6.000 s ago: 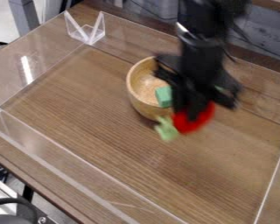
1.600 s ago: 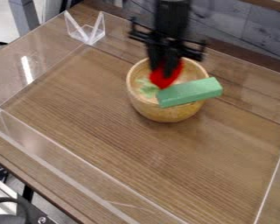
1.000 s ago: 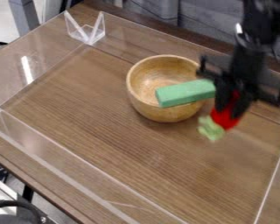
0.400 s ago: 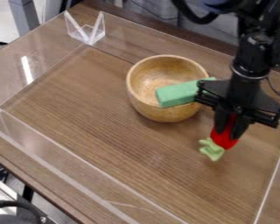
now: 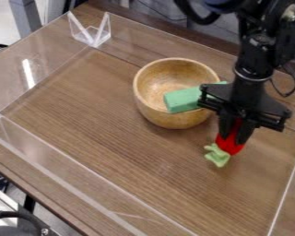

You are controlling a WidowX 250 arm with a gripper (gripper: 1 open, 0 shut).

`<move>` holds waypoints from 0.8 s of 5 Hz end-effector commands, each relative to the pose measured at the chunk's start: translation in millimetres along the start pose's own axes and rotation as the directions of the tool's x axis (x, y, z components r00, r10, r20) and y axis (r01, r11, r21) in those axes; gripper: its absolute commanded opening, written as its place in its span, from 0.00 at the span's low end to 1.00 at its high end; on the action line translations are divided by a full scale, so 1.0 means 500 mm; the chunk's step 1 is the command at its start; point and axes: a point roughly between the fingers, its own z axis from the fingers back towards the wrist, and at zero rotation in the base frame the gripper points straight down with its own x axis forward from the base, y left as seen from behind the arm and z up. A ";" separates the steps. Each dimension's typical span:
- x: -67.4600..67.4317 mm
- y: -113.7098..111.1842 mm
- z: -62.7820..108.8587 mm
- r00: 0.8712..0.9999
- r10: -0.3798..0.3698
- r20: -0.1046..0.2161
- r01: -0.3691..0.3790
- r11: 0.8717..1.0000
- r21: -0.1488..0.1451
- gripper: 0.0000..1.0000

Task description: Move the red fruit to the right

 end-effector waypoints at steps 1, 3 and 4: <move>0.005 -0.005 0.002 1.000 -0.001 0.024 0.001 1.000 -0.016 0.00; -0.008 -0.024 -0.031 0.998 -0.051 0.020 0.052 0.998 -0.032 0.00; -0.013 -0.033 -0.045 0.996 -0.082 0.020 0.082 0.996 -0.038 1.00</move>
